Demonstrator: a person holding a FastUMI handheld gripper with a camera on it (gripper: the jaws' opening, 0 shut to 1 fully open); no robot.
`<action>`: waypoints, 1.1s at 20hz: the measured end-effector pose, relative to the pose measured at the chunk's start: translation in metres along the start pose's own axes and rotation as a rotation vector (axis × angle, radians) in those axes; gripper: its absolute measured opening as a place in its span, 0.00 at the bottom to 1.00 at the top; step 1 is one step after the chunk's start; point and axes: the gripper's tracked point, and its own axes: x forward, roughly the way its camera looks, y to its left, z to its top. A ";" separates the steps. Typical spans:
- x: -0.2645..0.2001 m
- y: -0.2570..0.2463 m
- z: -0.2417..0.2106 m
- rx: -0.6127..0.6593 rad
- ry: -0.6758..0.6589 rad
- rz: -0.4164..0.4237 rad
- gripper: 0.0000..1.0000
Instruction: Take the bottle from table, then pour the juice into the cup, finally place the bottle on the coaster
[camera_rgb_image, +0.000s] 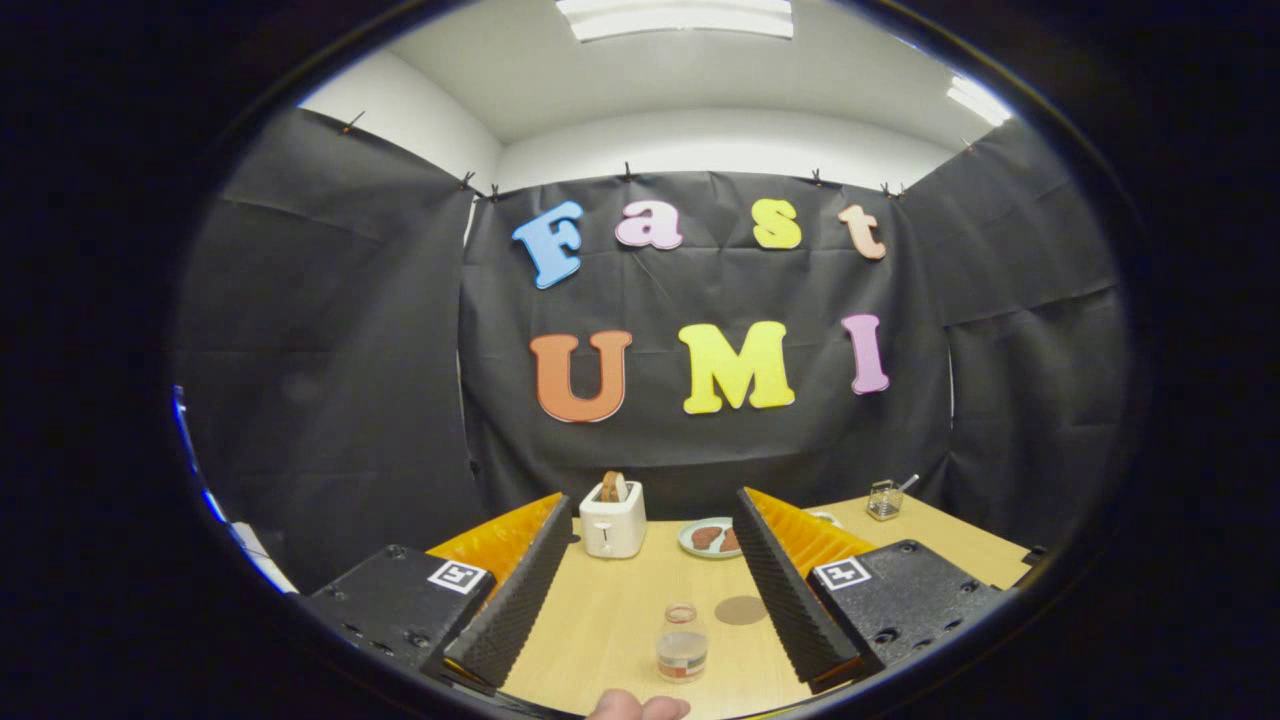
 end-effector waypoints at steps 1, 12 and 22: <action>0.000 0.001 -0.004 -0.003 0.002 0.000 1.00; -0.001 -0.016 -0.131 -0.106 0.056 -0.058 1.00; 0.026 -0.041 -0.274 -0.102 0.171 -0.072 1.00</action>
